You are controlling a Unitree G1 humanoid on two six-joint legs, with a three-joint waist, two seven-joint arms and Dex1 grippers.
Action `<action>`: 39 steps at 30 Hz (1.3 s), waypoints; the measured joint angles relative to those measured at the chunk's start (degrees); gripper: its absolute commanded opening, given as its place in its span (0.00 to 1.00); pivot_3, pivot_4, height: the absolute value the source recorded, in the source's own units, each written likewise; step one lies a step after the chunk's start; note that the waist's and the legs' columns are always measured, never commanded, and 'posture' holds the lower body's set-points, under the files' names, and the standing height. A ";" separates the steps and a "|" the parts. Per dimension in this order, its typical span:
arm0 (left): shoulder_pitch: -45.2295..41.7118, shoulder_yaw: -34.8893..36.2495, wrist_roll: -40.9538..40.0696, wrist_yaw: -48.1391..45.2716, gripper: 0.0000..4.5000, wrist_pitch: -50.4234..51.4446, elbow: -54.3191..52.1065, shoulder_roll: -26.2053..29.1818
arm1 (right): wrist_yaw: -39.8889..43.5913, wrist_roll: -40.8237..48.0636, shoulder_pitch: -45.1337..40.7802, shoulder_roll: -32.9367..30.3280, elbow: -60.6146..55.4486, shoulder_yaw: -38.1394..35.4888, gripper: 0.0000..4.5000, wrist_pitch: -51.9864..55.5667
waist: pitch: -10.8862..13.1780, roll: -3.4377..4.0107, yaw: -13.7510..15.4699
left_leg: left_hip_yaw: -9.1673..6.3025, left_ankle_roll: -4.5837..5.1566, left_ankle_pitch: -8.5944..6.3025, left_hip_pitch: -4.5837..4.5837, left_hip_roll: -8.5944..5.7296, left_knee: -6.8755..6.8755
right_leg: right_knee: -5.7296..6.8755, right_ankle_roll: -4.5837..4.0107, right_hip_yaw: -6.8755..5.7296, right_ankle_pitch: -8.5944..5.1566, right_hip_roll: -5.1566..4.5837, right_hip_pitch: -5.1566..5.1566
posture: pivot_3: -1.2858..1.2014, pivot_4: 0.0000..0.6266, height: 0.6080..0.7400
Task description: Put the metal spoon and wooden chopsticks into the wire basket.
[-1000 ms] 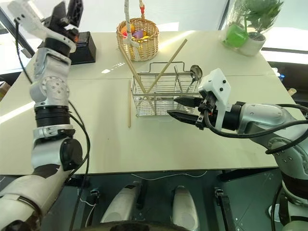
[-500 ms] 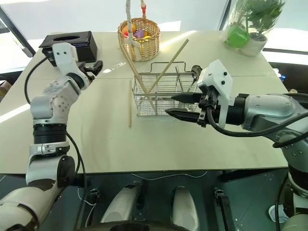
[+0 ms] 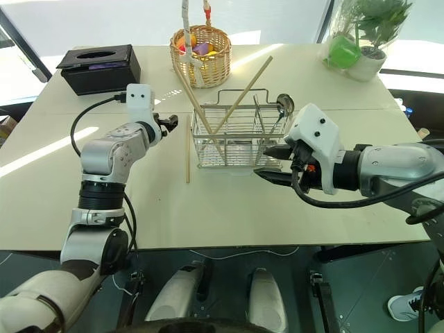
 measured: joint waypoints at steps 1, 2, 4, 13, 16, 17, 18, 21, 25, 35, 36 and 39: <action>0.12 0.09 0.03 0.23 0.82 0.25 0.02 -0.61 | -0.12 0.08 0.22 -0.04 -0.18 -0.37 0.48 0.03 | 0.00 0.00 -0.02 | 0.00 0.00 0.00 0.00 0.00 0.00 | 0.00 0.00 0.00 0.00 0.00 0.00 | 0.52 0.24 1.00; 0.20 0.21 0.12 0.55 0.82 0.32 0.09 -1.24 | -0.31 0.11 0.38 -0.11 -0.27 -0.59 0.48 0.04 | 0.00 0.00 -0.02 | 0.00 0.00 0.00 0.00 0.00 0.00 | 0.00 0.00 0.00 0.00 0.00 0.00 | 0.52 0.24 1.00; 0.16 0.45 0.34 1.07 0.82 0.68 0.22 -2.17 | -0.46 0.14 0.65 -0.18 -0.37 -0.71 0.48 0.05 | 0.00 0.00 -0.03 | 0.01 0.00 0.00 0.00 0.00 0.00 | 0.00 0.00 0.00 0.00 0.00 0.00 | 0.52 0.24 1.00; -0.22 1.26 0.77 2.53 0.82 8.49 3.17 -3.75 | -0.55 0.29 1.35 -0.39 -0.69 -2.02 0.48 0.05 | 0.00 0.00 -0.03 | 0.02 0.00 0.00 0.00 0.00 0.01 | 0.00 0.00 -0.01 0.00 0.01 0.00 | 0.52 0.24 1.00; -0.79 0.91 0.67 0.97 0.82 10.67 3.50 -3.37 | -0.68 0.38 1.35 -0.34 -0.74 -2.02 0.48 0.03 | 0.00 0.00 -0.01 | 0.03 0.00 0.00 0.01 0.00 0.01 | 0.00 0.00 -0.01 0.00 0.01 0.02 | 0.52 0.24 1.00; -0.83 0.60 0.69 0.40 0.82 11.35 3.49 -3.20 | -0.77 0.47 1.35 -0.33 -0.74 -2.02 0.48 0.03 | 0.00 0.00 -0.02 | 0.04 0.00 0.00 0.01 0.00 0.01 | 0.00 0.00 0.00 0.00 0.01 0.02 | 0.52 0.24 1.00; -0.85 0.28 0.68 -0.07 0.82 11.49 3.49 -2.93 | -0.84 0.62 1.35 -0.33 -0.74 -2.02 0.48 0.02 | -0.01 0.01 -0.02 | 0.03 0.00 0.00 0.02 0.00 0.01 | 0.00 0.00 -0.01 0.00 0.01 0.03 | 0.52 0.24 1.00; -0.82 -0.41 0.74 -1.32 0.82 11.46 3.49 -2.43 | -0.94 0.72 1.35 -0.33 -0.74 -2.02 0.48 0.01 | -0.01 0.01 0.00 | 0.03 0.00 0.00 0.02 0.00 0.01 | 0.00 0.00 0.00 0.00 0.00 0.03 | 0.52 0.24 1.00; -0.81 -1.11 1.17 -2.41 0.82 11.64 3.44 -1.97 | -0.96 0.74 1.35 -0.33 -0.74 -2.02 0.48 -0.04 | -0.01 0.01 0.01 | 0.03 0.00 0.00 0.02 0.00 0.01 | 0.00 0.00 0.00 0.00 -0.01 0.02 | 0.52 0.24 1.00; -0.87 -2.66 2.39 -3.41 0.82 16.07 1.42 -1.54 | -0.98 0.70 1.35 -0.30 -0.72 -2.02 0.48 -0.08 | -0.02 0.02 -0.05 | 0.04 0.00 0.00 0.03 0.00 0.01 | 0.00 0.00 0.00 0.00 -0.02 0.03 | 0.52 0.24 1.00; -0.87 -2.67 2.50 -3.43 0.77 16.31 1.29 -1.53 | -1.00 0.69 1.35 -0.23 -0.71 -2.02 0.48 -0.10 | -0.02 0.02 -0.05 | 0.04 0.00 0.00 0.03 0.00 0.01 | 0.00 0.00 0.00 0.00 -0.02 0.03 | 0.52 0.24 1.00; -0.84 -2.57 3.08 -3.28 0.55 16.75 1.12 -1.41 | -1.01 0.65 1.35 -0.11 -0.65 -2.02 0.48 -0.16 | -0.02 0.02 -0.05 | 0.04 0.00 0.00 0.03 0.00 0.01 | 0.00 0.00 0.00 0.00 -0.02 0.03 | 0.52 0.24 1.00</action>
